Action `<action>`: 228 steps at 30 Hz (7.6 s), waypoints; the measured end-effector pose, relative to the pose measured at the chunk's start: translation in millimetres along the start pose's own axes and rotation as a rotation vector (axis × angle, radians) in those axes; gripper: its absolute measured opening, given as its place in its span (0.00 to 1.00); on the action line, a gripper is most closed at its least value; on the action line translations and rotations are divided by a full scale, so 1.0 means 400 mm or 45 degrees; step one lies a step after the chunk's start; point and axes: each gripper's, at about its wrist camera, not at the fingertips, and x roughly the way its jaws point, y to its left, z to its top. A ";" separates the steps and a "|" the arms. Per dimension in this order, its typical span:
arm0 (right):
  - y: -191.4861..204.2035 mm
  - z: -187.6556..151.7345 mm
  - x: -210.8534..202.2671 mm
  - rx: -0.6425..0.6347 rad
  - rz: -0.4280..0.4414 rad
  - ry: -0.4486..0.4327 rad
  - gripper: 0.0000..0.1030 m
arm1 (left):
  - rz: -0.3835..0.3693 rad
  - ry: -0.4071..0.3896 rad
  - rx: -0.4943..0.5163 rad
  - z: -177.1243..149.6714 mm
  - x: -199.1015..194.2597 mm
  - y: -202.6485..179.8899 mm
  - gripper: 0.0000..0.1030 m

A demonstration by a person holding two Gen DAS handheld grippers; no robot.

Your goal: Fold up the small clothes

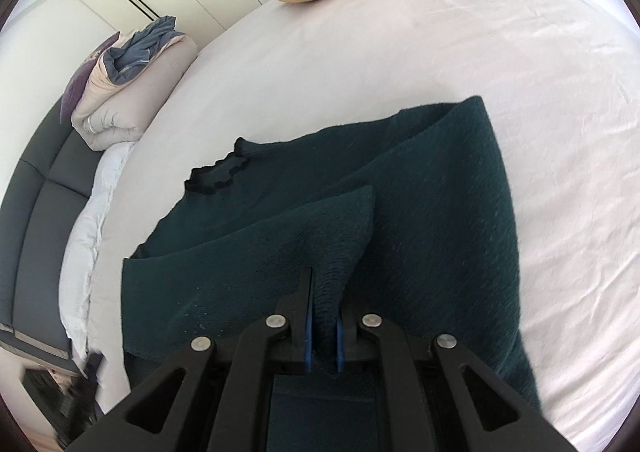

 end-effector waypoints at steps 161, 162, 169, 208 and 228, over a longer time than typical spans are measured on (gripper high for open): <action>-0.147 -0.112 -0.330 0.262 0.520 -0.138 0.07 | -0.562 0.347 -0.555 0.136 -0.029 0.153 0.04; -0.145 -0.088 -0.312 0.268 0.514 -0.141 0.07 | -0.557 0.344 -0.560 0.154 -0.001 0.153 0.04; -0.149 0.043 -0.188 0.324 0.448 -0.139 0.07 | -0.494 0.338 -0.551 0.265 0.167 0.148 0.04; -0.074 0.019 -0.138 -0.058 -0.158 -0.266 0.49 | -0.054 0.437 -0.039 0.177 0.389 0.041 0.07; -0.162 -0.154 -0.175 0.044 0.033 -0.140 0.56 | -0.177 0.460 -0.098 0.058 0.237 0.142 0.22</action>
